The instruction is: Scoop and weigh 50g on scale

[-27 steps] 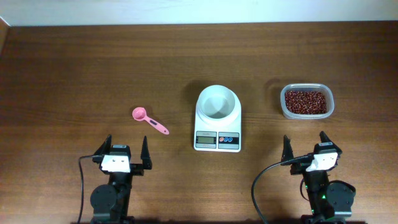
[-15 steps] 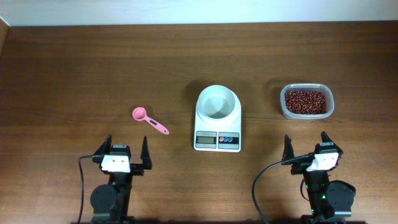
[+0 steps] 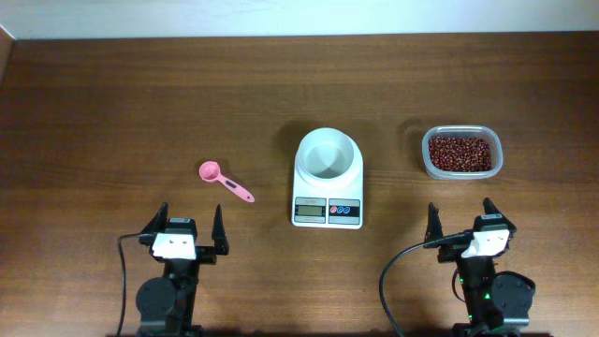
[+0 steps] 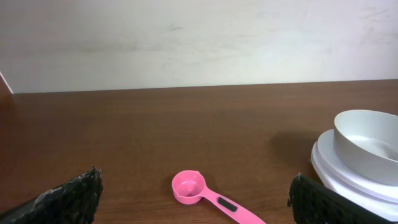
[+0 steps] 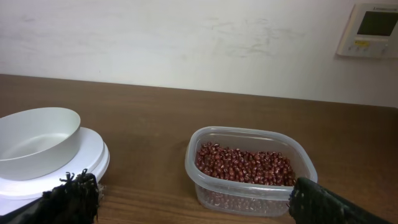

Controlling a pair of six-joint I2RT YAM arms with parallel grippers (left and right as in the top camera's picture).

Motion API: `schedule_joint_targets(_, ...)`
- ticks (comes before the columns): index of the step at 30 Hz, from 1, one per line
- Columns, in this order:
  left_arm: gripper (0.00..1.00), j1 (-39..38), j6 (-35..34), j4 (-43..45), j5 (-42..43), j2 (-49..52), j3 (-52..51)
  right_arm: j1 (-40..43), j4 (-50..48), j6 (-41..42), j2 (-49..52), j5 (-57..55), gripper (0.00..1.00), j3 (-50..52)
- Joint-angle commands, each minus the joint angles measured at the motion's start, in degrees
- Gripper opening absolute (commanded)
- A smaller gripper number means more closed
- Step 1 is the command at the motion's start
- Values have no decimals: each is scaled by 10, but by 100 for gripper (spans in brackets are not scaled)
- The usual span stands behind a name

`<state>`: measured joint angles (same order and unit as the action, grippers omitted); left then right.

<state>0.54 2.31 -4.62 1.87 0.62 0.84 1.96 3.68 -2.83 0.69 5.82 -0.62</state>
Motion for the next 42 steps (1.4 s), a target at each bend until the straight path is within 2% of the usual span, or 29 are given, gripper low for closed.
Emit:
schedule_joint_targets(1,99,4,-6,-2,-6,-3,-3,3,4,0,-5,-7,99,3)
schedule_joint_targets(30,99,4,-7,-1,-32,-3,-3,3,4,0,-5,-7,99,3)
schedule_joint_targets(33,99,4,-66,-2,-37,-3,-3,3,4,0,-5,-7,99,3)
schedule_joint_targets(39,99,4,-67,0,-42,26,-1,3,4,0,-5,-7,99,3)
schedule_joint_targets(42,99,4,-110,-10,-47,26,22,3,4,0,-5,-7,99,3)
